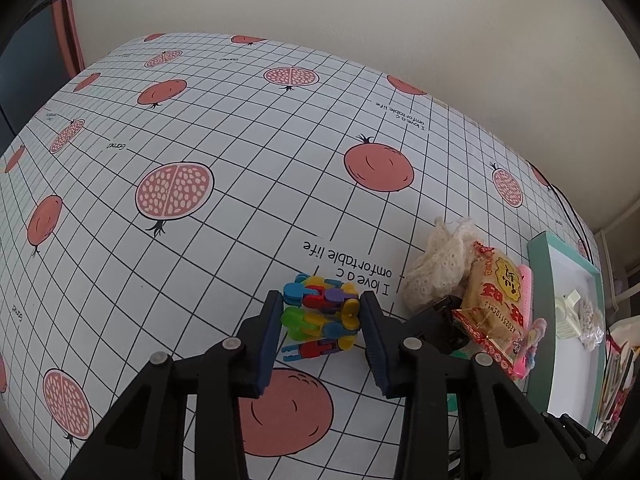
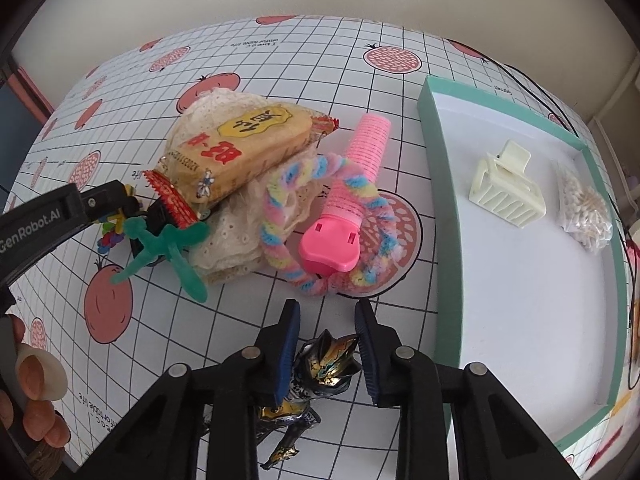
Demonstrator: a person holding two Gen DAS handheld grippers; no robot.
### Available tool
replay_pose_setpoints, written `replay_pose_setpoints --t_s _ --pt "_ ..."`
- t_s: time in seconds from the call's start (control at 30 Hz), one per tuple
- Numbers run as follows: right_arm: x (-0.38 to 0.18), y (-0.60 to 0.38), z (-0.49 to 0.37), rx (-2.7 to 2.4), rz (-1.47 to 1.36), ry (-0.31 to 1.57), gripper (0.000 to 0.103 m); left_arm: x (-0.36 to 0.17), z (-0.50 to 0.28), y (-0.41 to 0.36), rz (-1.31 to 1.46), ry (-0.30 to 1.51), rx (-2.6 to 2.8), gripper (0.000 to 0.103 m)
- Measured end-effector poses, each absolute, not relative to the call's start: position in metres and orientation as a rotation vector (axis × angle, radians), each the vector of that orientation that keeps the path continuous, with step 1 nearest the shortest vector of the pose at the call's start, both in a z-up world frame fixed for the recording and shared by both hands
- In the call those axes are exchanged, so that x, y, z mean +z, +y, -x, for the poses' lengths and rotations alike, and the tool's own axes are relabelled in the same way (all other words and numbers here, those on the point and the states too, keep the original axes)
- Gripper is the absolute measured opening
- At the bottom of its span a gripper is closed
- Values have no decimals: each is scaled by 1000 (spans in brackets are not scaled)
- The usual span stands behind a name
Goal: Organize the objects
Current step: 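Grasp the colourful toy figure with the left tool while the right tool grasps the black-gold action figure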
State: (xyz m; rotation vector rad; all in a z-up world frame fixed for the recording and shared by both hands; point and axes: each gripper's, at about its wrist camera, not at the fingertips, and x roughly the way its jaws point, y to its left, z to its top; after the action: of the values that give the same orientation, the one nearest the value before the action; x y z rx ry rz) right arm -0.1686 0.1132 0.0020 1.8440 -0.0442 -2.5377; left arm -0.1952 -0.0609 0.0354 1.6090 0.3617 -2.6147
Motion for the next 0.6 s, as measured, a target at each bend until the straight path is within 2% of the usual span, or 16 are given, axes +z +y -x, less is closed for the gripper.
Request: replay_pose_setpoints --t_s 0.07,0.6 --pt "2 117 170 -2524 -1844 -81 17 35 194 -62 -1612 368 -2611 41" --pt "32 144 173 -2503 -1770 -204 17 60 187 -73 -1564 429 -2623 40"
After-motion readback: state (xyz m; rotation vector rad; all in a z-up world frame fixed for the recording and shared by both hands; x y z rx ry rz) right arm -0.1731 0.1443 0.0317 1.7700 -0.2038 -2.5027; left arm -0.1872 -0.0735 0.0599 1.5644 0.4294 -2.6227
